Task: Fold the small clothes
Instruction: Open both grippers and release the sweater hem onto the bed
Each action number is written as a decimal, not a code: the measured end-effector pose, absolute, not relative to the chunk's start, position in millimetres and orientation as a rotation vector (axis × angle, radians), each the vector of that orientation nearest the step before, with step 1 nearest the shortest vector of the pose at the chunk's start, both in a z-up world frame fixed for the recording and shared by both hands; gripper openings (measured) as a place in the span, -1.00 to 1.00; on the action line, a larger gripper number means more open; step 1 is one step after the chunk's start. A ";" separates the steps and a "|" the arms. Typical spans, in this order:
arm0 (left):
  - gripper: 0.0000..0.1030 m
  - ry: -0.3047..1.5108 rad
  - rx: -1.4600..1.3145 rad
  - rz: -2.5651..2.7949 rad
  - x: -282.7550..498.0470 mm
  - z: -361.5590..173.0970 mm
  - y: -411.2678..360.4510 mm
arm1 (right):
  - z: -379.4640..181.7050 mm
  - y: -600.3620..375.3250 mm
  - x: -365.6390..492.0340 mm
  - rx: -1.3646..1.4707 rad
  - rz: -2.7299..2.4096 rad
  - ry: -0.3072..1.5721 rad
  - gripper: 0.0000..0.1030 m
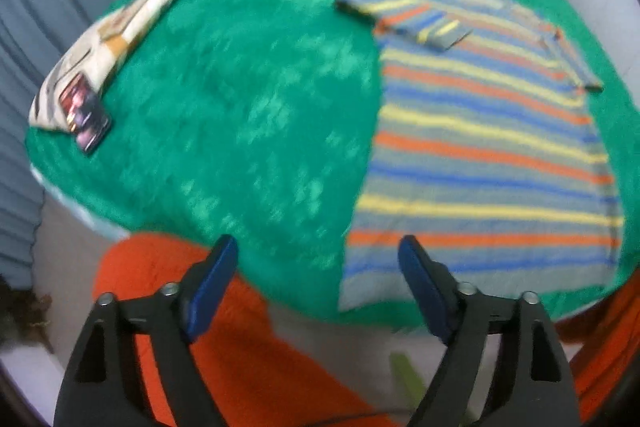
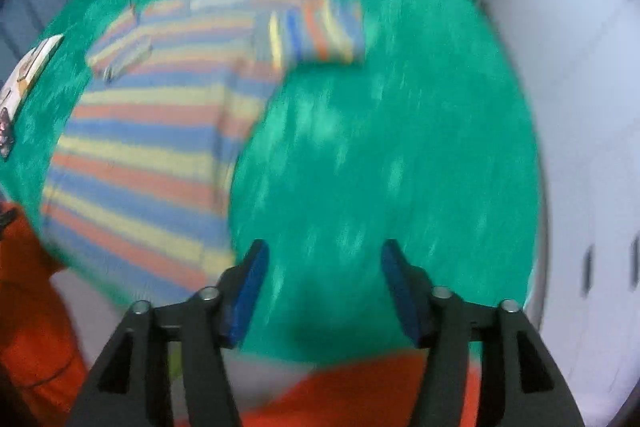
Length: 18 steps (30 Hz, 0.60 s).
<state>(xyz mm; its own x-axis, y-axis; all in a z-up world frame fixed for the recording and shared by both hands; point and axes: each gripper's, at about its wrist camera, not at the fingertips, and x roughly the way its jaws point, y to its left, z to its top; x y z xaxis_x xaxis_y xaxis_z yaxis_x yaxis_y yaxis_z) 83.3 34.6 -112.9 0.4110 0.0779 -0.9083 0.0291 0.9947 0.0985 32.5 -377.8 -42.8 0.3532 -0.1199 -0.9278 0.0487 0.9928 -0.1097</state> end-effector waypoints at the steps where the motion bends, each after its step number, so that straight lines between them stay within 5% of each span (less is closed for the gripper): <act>1: 0.69 1.139 0.102 0.026 83.5 -111.1 33.6 | -38.4 -375.7 46.1 -0.084 -0.088 1.159 0.19; 6: 0.69 1.111 0.096 -0.004 93.9 -123.2 31.6 | -57.4 -359.2 137.6 -0.134 0.035 1.028 0.19; 16: 0.69 1.189 0.111 0.052 88.9 -162.3 52.6 | -160.2 -322.0 245.4 -0.251 0.080 1.104 0.13; 18: 0.69 1.198 0.090 0.055 91.7 -164.5 55.2 | -151.2 -339.9 249.7 -0.189 0.049 1.099 -0.91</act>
<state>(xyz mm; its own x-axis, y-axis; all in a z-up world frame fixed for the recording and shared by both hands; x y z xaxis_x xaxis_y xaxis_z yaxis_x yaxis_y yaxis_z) 91.7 55.2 -164.5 0.3639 0.0905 -0.9270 0.0047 0.9951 0.0990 249.7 -339.9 -151.2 0.4553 -0.0545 -0.8887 -0.1328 0.9828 -0.1283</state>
